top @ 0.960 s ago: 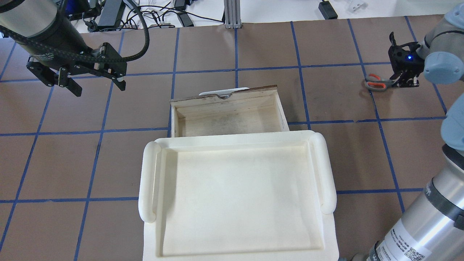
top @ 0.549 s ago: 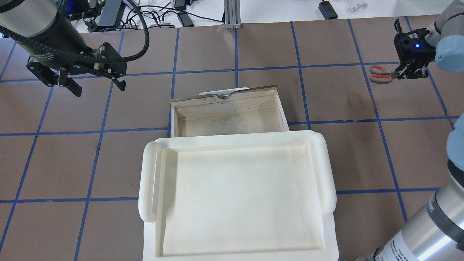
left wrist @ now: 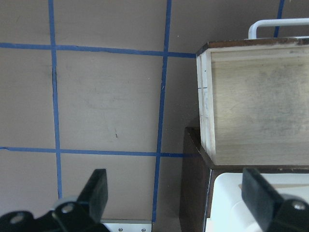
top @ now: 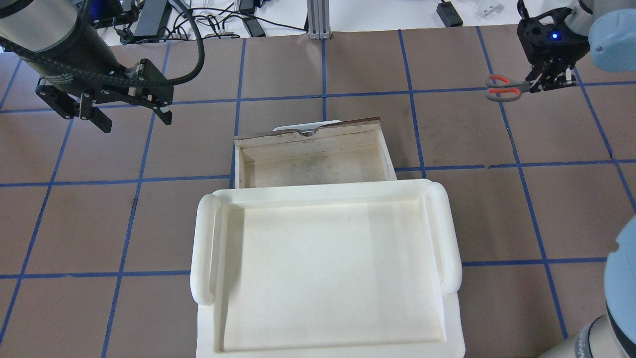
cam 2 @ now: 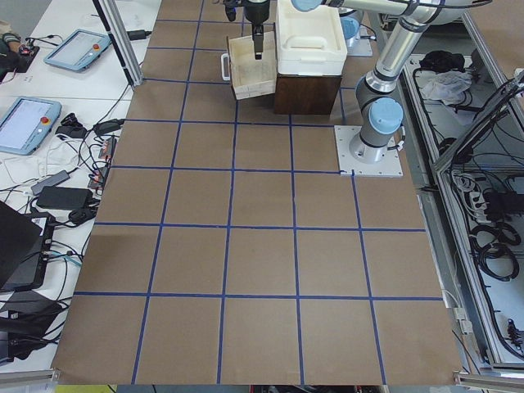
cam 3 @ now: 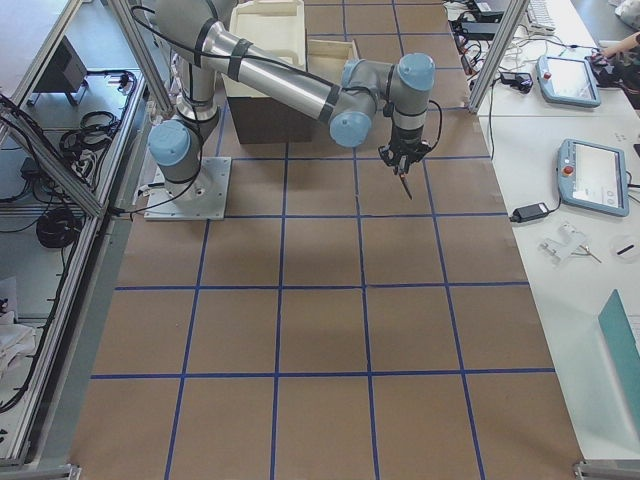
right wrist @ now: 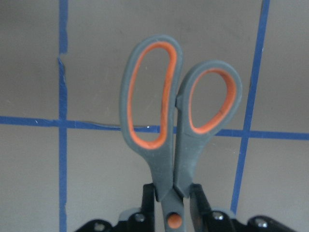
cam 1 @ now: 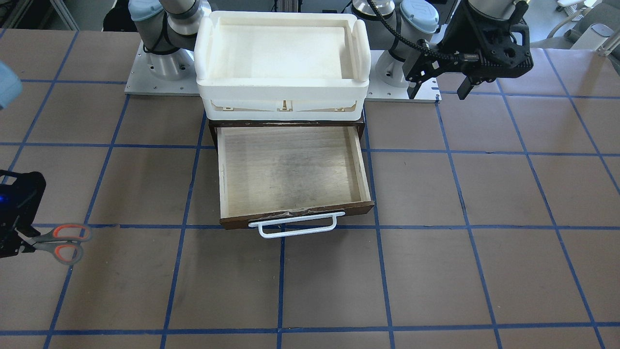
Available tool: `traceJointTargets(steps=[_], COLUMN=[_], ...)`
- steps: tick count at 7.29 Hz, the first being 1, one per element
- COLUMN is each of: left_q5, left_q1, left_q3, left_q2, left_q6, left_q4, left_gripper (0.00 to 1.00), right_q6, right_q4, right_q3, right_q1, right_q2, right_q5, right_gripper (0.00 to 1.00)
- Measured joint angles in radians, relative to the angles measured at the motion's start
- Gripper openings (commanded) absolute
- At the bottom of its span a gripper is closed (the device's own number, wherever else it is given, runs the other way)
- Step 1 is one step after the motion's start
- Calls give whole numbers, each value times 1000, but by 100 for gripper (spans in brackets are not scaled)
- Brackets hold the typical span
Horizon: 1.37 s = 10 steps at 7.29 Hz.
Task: Put scissors in drawer and close it
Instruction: 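Carry the held scissors with the right gripper over the open drawer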
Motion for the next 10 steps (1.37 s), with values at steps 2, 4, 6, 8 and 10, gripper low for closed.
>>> traceJointTargets(steps=[2, 4, 6, 8, 10], left_q5=[0, 1, 1, 1, 2], left_q1=[1, 1, 2, 2, 2], left_q3=[0, 0, 0, 0, 0], left_q2=[0, 0, 0, 0, -1], left_q6=[1, 1, 1, 1, 1], left_q4=[1, 0, -1, -1, -1], left_gripper=[100, 100, 100, 100, 100], right_q6=[94, 196, 319, 462, 536], right_q4=[72, 115, 135, 139, 134], right_q3=[2, 2, 2, 4, 7], right_q1=[118, 242, 358, 479, 579], right_q2=[-65, -92, -97, -96, -93], right_q5=[-25, -34, -27, -12, 30], right_gripper=[0, 0, 0, 0, 0])
